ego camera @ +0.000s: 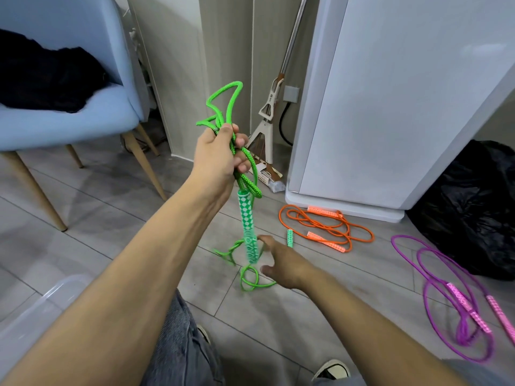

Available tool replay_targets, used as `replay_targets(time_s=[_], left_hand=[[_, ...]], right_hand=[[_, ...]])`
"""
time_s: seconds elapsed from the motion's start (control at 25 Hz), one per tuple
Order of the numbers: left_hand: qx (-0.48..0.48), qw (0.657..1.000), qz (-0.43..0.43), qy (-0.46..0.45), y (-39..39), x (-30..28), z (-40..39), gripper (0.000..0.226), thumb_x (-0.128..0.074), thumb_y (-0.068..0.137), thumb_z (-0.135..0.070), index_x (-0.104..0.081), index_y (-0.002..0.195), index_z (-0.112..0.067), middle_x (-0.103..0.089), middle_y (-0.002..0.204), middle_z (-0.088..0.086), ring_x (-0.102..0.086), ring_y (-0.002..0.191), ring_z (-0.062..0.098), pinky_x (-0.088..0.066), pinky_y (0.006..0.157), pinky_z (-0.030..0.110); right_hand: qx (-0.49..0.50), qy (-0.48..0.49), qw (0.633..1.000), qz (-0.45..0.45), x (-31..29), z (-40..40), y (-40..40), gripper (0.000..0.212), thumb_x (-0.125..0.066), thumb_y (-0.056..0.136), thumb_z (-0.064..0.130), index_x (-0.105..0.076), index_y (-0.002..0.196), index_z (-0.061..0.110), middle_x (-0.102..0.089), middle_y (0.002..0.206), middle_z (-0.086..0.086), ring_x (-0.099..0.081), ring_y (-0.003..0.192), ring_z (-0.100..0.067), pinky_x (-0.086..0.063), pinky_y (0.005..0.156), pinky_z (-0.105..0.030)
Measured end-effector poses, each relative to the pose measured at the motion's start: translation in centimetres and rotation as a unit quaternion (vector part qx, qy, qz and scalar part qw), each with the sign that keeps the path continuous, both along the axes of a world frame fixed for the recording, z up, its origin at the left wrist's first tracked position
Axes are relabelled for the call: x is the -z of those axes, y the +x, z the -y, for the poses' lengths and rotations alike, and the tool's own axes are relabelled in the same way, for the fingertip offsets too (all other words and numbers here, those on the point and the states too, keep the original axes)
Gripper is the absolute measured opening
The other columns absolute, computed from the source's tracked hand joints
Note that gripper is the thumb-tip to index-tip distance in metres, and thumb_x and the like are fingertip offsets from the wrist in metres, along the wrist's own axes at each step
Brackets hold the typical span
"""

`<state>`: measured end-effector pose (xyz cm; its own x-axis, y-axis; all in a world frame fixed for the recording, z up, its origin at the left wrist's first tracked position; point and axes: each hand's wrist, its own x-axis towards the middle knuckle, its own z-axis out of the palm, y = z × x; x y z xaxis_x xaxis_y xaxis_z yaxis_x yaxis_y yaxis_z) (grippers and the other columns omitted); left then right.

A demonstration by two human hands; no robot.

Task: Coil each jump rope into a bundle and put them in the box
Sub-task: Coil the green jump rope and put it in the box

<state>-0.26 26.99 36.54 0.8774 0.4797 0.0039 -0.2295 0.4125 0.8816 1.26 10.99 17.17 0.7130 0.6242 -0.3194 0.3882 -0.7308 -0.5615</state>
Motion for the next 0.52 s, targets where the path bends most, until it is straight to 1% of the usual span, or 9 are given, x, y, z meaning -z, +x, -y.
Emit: replay_targets(time_s=[0.08,0.16,0.2,0.28,0.32,0.4,0.44,0.48,0.52], left_hand=[[-0.011,1.0,0.0,-0.005,0.4,-0.1,0.0,0.02,-0.033,0.106,-0.013,-0.042,0.088,-0.01,-0.044,0.064,0.002,-0.025,0.038,0.01,-0.028,0.039,0.021],[-0.009,1.0,-0.002,-0.012,0.6,-0.1,-0.2,0.021,-0.033,0.107,-0.013,-0.042,0.088,-0.01,-0.044,0.064,0.002,-0.025,0.038,0.009,-0.028,0.038,0.021],[-0.005,1.0,-0.002,-0.011,0.5,-0.1,-0.2,0.021,-0.033,0.107,-0.013,-0.042,0.088,-0.01,-0.044,0.064,0.001,-0.025,0.038,0.009,-0.028,0.039,0.021],[-0.022,1.0,-0.009,0.013,0.5,0.2,-0.2,0.021,-0.033,0.106,-0.013,-0.042,0.087,-0.011,-0.044,0.065,0.002,-0.026,0.038,0.009,-0.028,0.039,0.021],[-0.052,0.998,-0.018,0.04,0.7,0.5,-0.5,0.022,-0.033,0.106,-0.013,-0.042,0.086,-0.012,-0.044,0.066,0.002,-0.028,0.038,0.01,-0.03,0.039,0.022],[-0.159,0.98,-0.035,0.116,1.3,1.3,-2.4,0.021,-0.035,0.104,-0.018,-0.041,0.083,-0.018,-0.048,0.068,0.002,-0.039,0.042,0.014,-0.037,0.045,0.027],[-0.224,0.962,-0.043,0.153,1.6,1.6,-3.5,0.019,-0.037,0.101,-0.024,-0.041,0.083,-0.02,-0.053,0.072,0.006,-0.048,0.05,0.02,-0.044,0.052,0.033],[-0.28,0.941,-0.054,0.184,1.6,1.7,-4.5,0.016,-0.037,0.097,-0.03,-0.041,0.084,-0.021,-0.058,0.079,0.012,-0.055,0.062,0.027,-0.05,0.062,0.04],[-0.319,0.922,-0.062,0.21,1.8,1.9,-5.4,0.016,-0.037,0.095,-0.032,-0.041,0.087,-0.019,-0.06,0.087,0.018,-0.058,0.074,0.032,-0.051,0.073,0.043]], right_hand=[[0.054,0.004,0.998,-0.026,1.6,-0.2,0.1,0.067,-0.062,0.095,0.021,-0.028,0.152,0.03,-0.063,0.128,-0.003,-0.064,0.107,-0.026,-0.048,0.093,-0.031],[0.087,0.039,0.995,-0.03,2.5,-0.2,0.2,0.061,-0.061,0.095,0.021,-0.033,0.148,0.033,-0.069,0.11,0.0,-0.065,0.086,-0.021,-0.052,0.087,-0.031],[0.082,0.052,0.995,-0.027,2.8,-0.2,0.2,0.054,-0.062,0.095,0.022,-0.04,0.144,0.032,-0.069,0.107,0.001,-0.065,0.082,-0.019,-0.052,0.086,-0.031],[0.028,0.031,0.999,0.013,2.8,-0.1,0.8,0.028,-0.06,0.096,0.027,-0.059,0.124,0.026,-0.07,0.106,0.001,-0.066,0.089,-0.021,-0.052,0.087,-0.034],[-0.009,-0.012,0.999,0.05,2.6,0.3,1.3,0.02,-0.057,0.098,0.03,-0.063,0.115,0.023,-0.07,0.107,-0.002,-0.065,0.096,-0.026,-0.052,0.085,-0.034],[-0.035,-0.127,0.984,0.122,1.9,2.8,3.2,0.025,-0.048,0.101,0.036,-0.064,0.112,0.02,-0.069,0.112,-0.01,-0.063,0.106,-0.033,-0.05,0.083,-0.036],[-0.026,-0.203,0.969,0.139,1.6,4.9,4.4,0.028,-0.047,0.102,0.036,-0.064,0.115,0.019,-0.068,0.117,-0.011,-0.063,0.11,-0.033,-0.05,0.085,-0.036],[-0.013,-0.288,0.947,0.144,1.3,7.4,5.5,0.029,-0.048,0.101,0.033,-0.063,0.119,0.017,-0.066,0.122,-0.012,-0.063,0.114,-0.032,-0.05,0.088,-0.036],[0.004,-0.37,0.919,0.138,0.7,10.2,6.2,0.03,-0.051,0.1,0.027,-0.061,0.125,0.014,-0.064,0.128,-0.011,-0.062,0.117,-0.031,-0.05,0.091,-0.036]])
